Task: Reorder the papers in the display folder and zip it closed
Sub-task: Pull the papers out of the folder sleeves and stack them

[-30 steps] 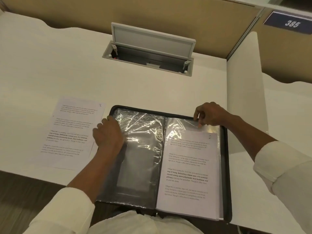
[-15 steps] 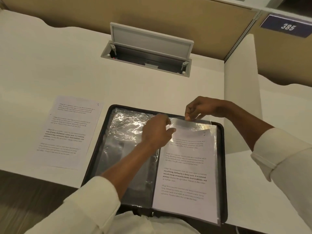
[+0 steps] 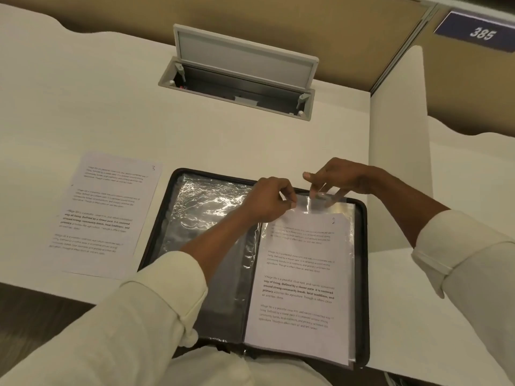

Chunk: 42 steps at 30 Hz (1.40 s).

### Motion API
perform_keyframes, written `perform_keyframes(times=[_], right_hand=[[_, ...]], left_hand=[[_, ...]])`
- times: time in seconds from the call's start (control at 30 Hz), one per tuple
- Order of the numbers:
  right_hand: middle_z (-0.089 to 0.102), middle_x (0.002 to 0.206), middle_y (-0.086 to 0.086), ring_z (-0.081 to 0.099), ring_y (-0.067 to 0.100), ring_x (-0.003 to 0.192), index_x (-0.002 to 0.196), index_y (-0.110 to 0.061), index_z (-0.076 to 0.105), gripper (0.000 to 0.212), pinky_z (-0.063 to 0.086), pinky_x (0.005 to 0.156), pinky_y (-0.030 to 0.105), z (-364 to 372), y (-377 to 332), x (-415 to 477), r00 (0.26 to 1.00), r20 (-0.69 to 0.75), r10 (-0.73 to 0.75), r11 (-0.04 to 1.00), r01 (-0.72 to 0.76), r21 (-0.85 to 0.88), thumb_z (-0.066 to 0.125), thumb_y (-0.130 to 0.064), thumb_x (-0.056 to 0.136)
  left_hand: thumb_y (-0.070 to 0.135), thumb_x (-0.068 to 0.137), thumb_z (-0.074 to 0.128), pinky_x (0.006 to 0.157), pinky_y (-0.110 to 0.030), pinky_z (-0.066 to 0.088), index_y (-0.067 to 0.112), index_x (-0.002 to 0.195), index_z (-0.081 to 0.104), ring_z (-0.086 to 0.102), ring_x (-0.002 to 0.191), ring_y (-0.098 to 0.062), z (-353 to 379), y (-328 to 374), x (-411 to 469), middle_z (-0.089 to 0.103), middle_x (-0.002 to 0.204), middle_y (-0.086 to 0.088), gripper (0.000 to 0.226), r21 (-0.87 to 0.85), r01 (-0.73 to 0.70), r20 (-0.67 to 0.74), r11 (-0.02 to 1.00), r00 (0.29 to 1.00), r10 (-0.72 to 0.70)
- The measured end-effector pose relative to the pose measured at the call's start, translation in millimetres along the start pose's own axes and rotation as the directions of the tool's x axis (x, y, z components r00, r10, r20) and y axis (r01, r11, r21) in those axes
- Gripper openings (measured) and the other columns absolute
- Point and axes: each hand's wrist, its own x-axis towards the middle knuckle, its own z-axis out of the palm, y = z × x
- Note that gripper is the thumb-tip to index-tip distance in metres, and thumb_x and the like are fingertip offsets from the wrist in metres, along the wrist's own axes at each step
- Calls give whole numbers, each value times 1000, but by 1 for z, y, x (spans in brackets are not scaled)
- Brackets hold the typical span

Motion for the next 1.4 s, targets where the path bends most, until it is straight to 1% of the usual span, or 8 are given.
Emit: perform_keyframes(times=[0.17, 0.37, 0.57, 0.67, 0.77, 0.87, 1.03, 1.4], right_hand=[[78, 91, 18, 72, 24, 74, 87, -12, 83, 5, 66, 81, 46, -3, 2, 10, 997, 21, 70, 972, -64, -224, 82, -16, 89], [81, 85, 7, 76, 17, 75, 96, -7, 83, 36, 62, 70, 29, 3, -21, 14, 952, 159, 262, 869, -161, -468, 96, -32, 73], [81, 95, 11, 80, 20, 89, 104, -3, 81, 41, 62, 92, 33, 7, -32, 18, 882, 208, 423, 799, -255, -544, 97, -23, 72], [81, 97, 11, 80, 22, 89, 107, -2, 80, 43, 63, 91, 34, 9, -34, 19, 862, 210, 462, 781, -283, -557, 97, -20, 71], [81, 96, 15, 80, 28, 87, 104, 4, 79, 43, 65, 74, 34, 11, -31, 22, 847, 191, 496, 774, -332, -539, 98, -15, 70], [80, 94, 12, 79, 29, 79, 97, 4, 78, 43, 64, 67, 35, 14, -26, 26, 857, 152, 493, 785, -362, -502, 101, -17, 67], [61, 71, 6, 52, 20, 55, 79, -7, 72, 39, 52, 58, 27, 21, -11, 33, 870, 147, 471, 745, -303, -594, 103, -22, 62], [56, 66, 1, 53, 15, 62, 65, -16, 63, 20, 49, 61, 28, -9, -8, 25, 968, 157, 197, 882, -106, -459, 77, -13, 78]], left_hand=[[14, 89, 84, 73, -28, 57, 18, 94, 77, 70, 72, -8, 1, 1, -3, 76, 89, 14, 9, -64, 27, -28, 998, 999, -29], [16, 88, 84, 79, -38, 61, 18, 97, 76, 71, 75, -12, 6, 1, -9, 77, 94, 13, 12, -90, 39, -77, 995, 996, -46], [29, 84, 88, 77, -36, 58, 23, 118, 66, 67, 79, -5, 15, -16, -22, 68, 113, 12, 41, -54, 55, -275, 997, 959, -68], [40, 82, 89, 79, -35, 54, 21, 126, 60, 57, 100, -9, 23, -31, -37, 55, 126, 10, 55, 108, 49, -293, 993, 956, -15], [55, 82, 84, 110, -42, 48, 19, 139, 56, 40, 140, -20, 35, -42, -57, 44, 153, 0, 73, 254, 32, -216, 967, 976, 24], [69, 86, 73, 129, -44, 23, 17, 152, 43, 15, 159, -24, 47, -49, -74, 23, 171, -6, 90, 349, -3, -121, 937, 992, 48], [77, 89, 63, 129, -32, -3, 15, 164, 22, -14, 163, -15, 54, -50, -87, -4, 178, -3, 106, 350, -28, -67, 936, 996, 54], [85, 81, 65, 131, -32, -6, 10, 169, 0, -22, 161, -11, 54, -53, -90, -17, 177, -1, 133, 319, -50, -45, 947, 997, 68]])
